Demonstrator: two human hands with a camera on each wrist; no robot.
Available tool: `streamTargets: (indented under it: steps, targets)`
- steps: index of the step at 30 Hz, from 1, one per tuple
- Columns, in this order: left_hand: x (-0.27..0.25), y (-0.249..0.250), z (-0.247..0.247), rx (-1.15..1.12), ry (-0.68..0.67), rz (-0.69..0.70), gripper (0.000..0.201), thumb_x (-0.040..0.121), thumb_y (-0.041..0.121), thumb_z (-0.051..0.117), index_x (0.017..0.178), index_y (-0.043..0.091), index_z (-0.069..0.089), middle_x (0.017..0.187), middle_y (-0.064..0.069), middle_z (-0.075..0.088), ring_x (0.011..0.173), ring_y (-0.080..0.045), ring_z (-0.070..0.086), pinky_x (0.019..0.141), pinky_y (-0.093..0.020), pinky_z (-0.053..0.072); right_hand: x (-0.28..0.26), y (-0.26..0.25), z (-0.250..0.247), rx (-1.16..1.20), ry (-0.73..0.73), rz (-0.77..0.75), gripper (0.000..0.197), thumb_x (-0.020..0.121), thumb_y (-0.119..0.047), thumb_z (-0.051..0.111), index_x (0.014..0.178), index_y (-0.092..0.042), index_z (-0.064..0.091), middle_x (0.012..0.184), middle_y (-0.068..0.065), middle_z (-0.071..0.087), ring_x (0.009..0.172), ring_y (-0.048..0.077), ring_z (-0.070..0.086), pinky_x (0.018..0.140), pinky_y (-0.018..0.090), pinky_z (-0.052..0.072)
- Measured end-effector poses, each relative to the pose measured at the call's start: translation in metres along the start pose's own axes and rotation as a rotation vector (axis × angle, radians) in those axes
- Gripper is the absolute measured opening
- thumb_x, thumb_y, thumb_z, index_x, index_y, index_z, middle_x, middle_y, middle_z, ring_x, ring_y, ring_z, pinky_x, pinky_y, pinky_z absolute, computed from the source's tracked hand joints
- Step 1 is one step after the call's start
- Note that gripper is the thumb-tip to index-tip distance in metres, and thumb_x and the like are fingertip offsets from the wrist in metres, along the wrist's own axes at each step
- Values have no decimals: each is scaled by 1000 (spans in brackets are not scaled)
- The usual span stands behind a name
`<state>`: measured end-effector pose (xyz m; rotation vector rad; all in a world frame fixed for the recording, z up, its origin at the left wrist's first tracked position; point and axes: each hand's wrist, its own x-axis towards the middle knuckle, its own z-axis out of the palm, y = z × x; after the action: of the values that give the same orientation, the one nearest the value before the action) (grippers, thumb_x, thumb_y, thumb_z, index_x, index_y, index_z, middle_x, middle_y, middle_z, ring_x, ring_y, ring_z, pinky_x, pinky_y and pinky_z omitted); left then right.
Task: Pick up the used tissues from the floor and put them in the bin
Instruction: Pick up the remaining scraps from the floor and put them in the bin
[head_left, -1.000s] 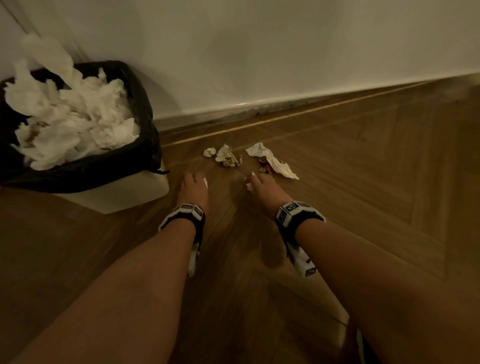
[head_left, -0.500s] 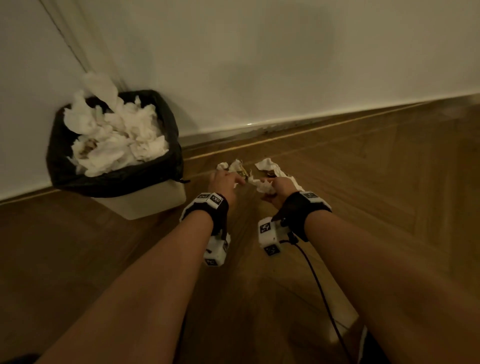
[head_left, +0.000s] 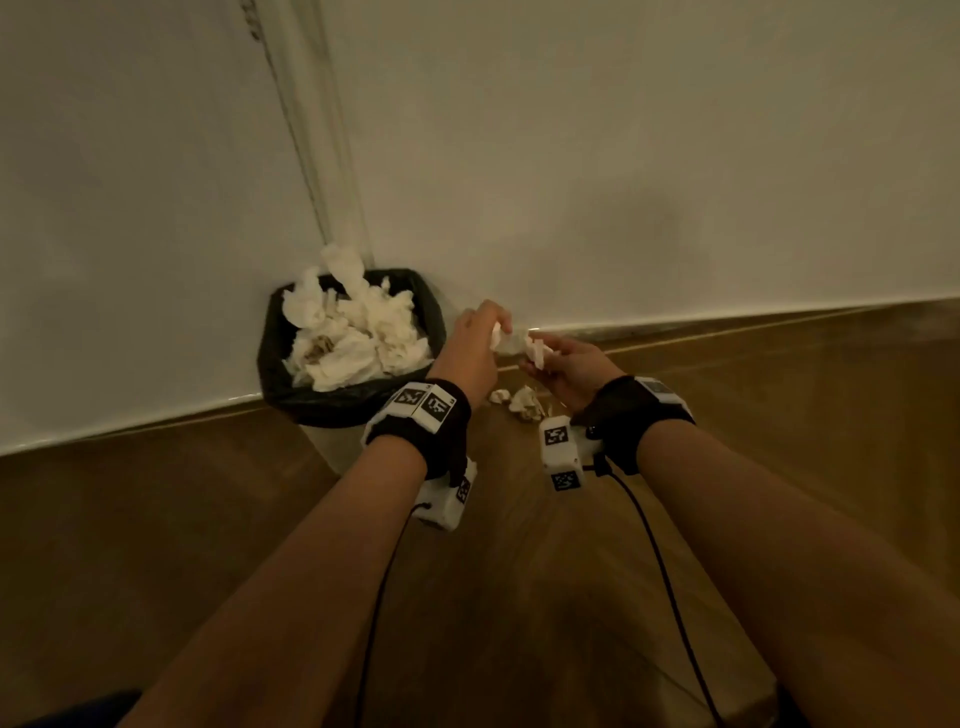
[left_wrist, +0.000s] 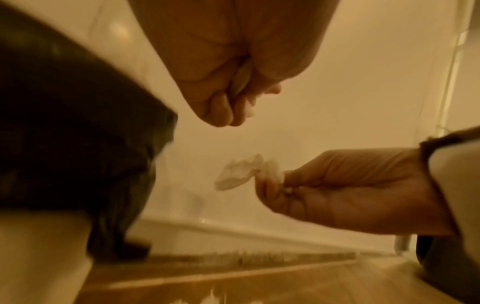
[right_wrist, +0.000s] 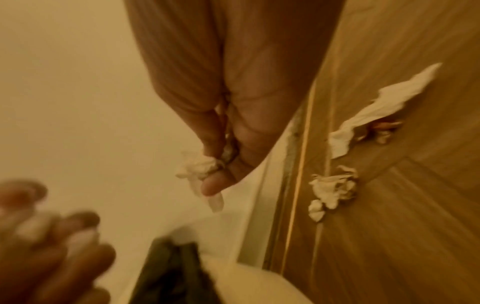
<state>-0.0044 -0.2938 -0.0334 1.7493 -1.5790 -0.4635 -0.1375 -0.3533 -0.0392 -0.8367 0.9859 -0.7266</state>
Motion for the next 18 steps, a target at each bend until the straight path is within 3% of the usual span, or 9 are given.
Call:
streamTargets:
  steps: [2,4,6,8,10,12,13,15,18]
  targets:
    - [0,9,-25,-60,75,48,30,84,-4,40,100,21,39,108,-4,40,90,-17,44,76,-22,33,-2,-11,28,-95,-40,-42,37,93,9,42,130,5,46,89,12,57,73,19,55,69,25,50]
    - [-2,14,-49,-118,182,81,21,87,4,43,106,14,41,108,-7,42,87,-19,45,78,-28,37,0,-18,55,-171,-62,-85,36,92,4,50,127,-1,49,85,8,58,69,17,55,56,22,50]
    - [-3,12,-70,-127,293,88,21,89,7,40,110,8,41,104,-9,46,87,-23,48,78,-32,39,6,-22,81,-299,-68,-111,35,94,-1,51,128,-4,50,78,5,55,64,14,49,52,22,42]
    - [-1,2,-88,-52,354,44,23,90,5,38,113,5,44,109,-14,49,96,-28,49,86,-37,40,12,-24,105,-492,-63,-177,33,94,0,47,126,0,52,73,4,52,60,14,45,53,23,36]
    - [0,-18,-102,81,350,-48,30,89,-4,38,116,3,47,125,-17,40,108,-25,46,99,-29,36,18,-25,123,-755,-54,-280,31,93,0,44,120,3,59,82,9,61,71,20,56,60,24,41]
    - [-4,-40,-113,118,326,-154,40,85,-14,37,116,7,50,136,-12,23,107,-15,41,97,-12,29,23,-25,135,-1037,-32,-334,30,94,-3,43,115,-3,64,108,15,65,98,29,60,72,26,44]
    - [-7,-51,-117,129,326,-196,43,83,-16,39,115,9,51,137,-10,19,104,-14,39,92,-9,28,24,-25,139,-1140,-35,-329,30,94,-6,43,113,-6,66,116,15,63,105,29,59,77,26,45]
    - [-15,-70,-123,192,317,-254,42,82,-13,45,115,11,53,133,-11,18,105,-18,39,93,-10,27,24,-23,146,-1313,-72,-318,30,96,-9,44,115,-7,66,122,13,62,110,29,58,88,29,48]
    - [-27,-90,-123,231,220,-315,39,86,-7,47,121,10,52,127,-13,23,103,-26,43,100,-21,35,19,-15,160,-1493,-128,-342,33,100,-12,37,121,-4,60,127,16,57,117,29,52,100,32,39]
